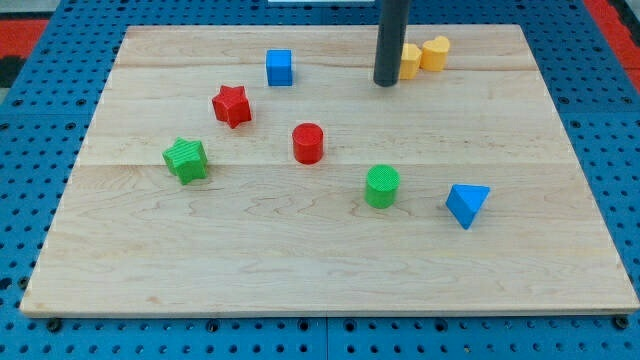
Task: Touch the bottom left side of the triangle
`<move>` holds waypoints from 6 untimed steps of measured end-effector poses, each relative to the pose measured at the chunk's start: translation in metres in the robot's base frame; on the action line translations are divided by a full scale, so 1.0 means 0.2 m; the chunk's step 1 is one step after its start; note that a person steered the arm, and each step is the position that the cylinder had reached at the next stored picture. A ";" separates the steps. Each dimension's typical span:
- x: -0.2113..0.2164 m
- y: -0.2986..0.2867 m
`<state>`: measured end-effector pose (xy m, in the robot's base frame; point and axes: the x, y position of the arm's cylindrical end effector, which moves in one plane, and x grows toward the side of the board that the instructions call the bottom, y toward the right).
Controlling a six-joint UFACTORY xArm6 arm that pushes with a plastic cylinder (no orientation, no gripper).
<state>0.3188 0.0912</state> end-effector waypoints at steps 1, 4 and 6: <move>0.14 0.13; 1.27 0.56; 1.06 0.16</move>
